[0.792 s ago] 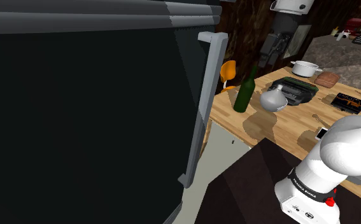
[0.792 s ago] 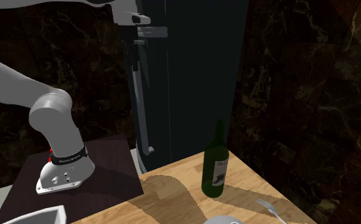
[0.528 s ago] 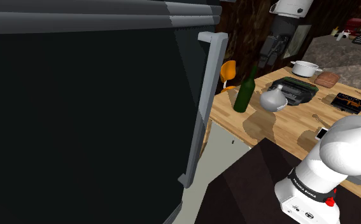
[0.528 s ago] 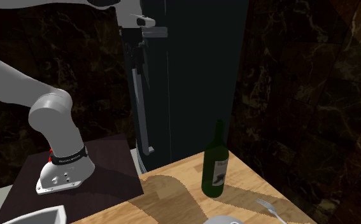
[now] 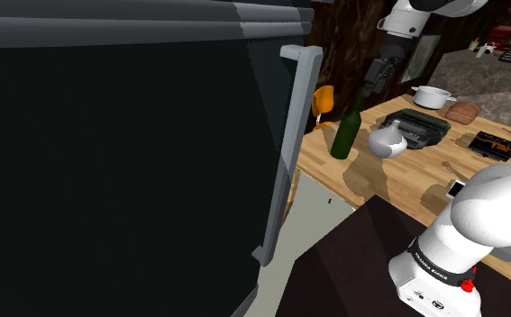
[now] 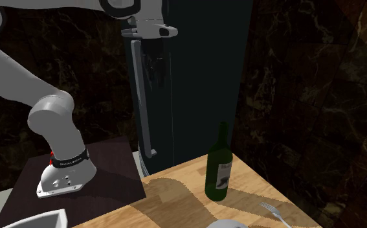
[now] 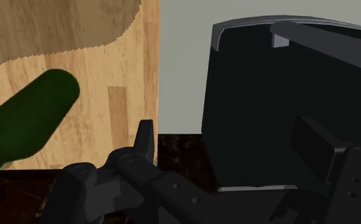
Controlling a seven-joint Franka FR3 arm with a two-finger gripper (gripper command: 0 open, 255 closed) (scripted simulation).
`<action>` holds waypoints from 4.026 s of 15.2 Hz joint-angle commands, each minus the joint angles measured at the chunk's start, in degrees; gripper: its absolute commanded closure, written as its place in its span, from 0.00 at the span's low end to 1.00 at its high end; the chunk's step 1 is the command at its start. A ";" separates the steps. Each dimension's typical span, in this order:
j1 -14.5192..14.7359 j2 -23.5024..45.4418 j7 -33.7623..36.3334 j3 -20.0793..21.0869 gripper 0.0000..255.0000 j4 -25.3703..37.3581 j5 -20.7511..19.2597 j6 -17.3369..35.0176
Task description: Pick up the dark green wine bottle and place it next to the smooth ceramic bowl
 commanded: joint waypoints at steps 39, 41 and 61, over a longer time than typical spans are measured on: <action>-5.42 44.37 -32.91 -18.63 1.00 25.33 15.31 19.55; -5.42 44.37 -32.91 -18.63 1.00 25.33 15.31 19.55; -5.47 42.68 -31.07 -19.08 1.00 34.15 13.64 9.43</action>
